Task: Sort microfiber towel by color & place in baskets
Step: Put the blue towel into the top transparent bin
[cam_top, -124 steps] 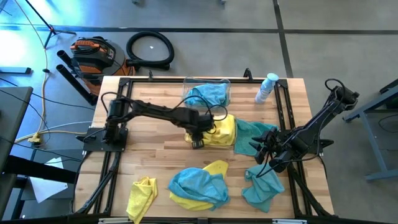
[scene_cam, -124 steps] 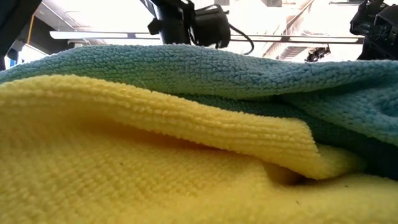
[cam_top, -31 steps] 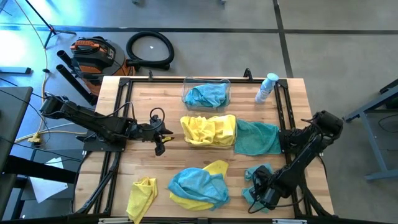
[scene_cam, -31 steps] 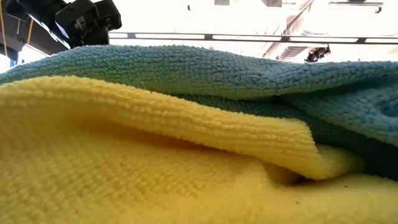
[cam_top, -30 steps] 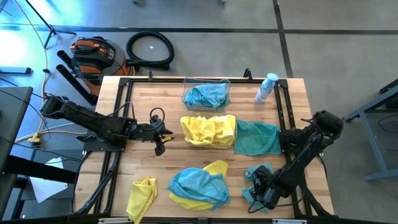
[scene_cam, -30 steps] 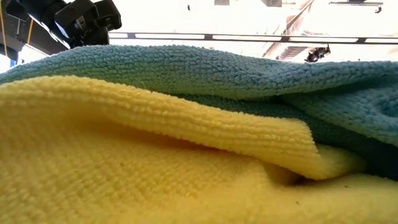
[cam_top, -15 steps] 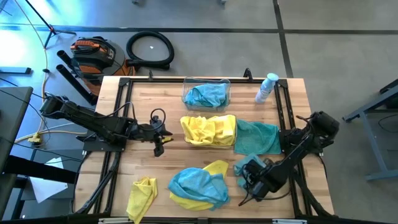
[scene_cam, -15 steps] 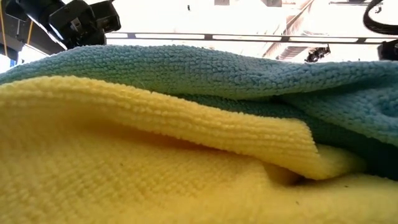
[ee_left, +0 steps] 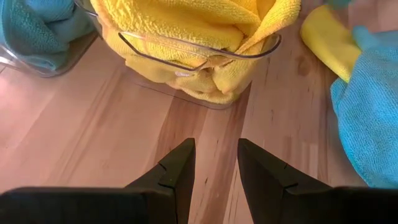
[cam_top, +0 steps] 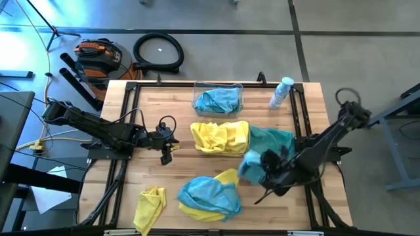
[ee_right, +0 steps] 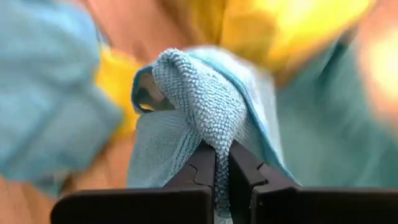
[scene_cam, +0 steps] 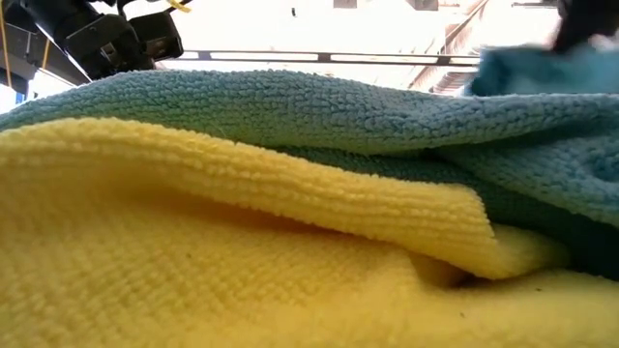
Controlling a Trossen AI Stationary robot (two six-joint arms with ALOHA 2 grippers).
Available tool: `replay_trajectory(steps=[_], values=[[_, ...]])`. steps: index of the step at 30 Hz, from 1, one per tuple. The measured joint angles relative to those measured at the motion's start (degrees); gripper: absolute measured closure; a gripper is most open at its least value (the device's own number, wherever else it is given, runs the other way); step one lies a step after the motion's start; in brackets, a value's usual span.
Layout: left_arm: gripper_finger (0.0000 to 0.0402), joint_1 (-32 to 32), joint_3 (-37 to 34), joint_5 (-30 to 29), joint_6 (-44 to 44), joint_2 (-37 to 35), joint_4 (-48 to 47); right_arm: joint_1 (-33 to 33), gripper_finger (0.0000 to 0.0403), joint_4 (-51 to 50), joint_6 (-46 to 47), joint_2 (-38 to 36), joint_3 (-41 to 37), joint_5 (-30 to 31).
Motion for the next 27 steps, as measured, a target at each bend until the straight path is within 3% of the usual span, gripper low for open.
replay_trajectory(steps=[3,6,10,15,20,27], values=[[0.0292,0.0,0.0,0.0,0.3,0.0,0.0,-2.0,0.0399,-3.0,-8.3,-3.2,5.5,8.2],[0.0292,0.0,0.0,0.0,1.0,0.0,0.1,-7.0,0.0400,-3.9,-20.2,-5.3,10.4,11.9],[0.0292,0.0,0.0,0.0,1.1,0.0,0.2,-17.7,0.0400,-2.8,-36.2,-5.8,16.9,11.7],[0.0292,0.0,0.0,-0.1,1.1,0.0,0.2,-32.1,0.0401,6.7,-56.2,-5.7,21.8,9.7],[0.0292,0.0,0.0,-0.1,1.7,0.0,0.2,-45.5,0.0402,20.3,-69.1,-5.6,23.1,-0.8],[0.0292,0.0,0.0,-0.1,2.2,0.0,0.2,-59.5,0.0402,22.8,-70.0,0.4,23.2,-14.6]])
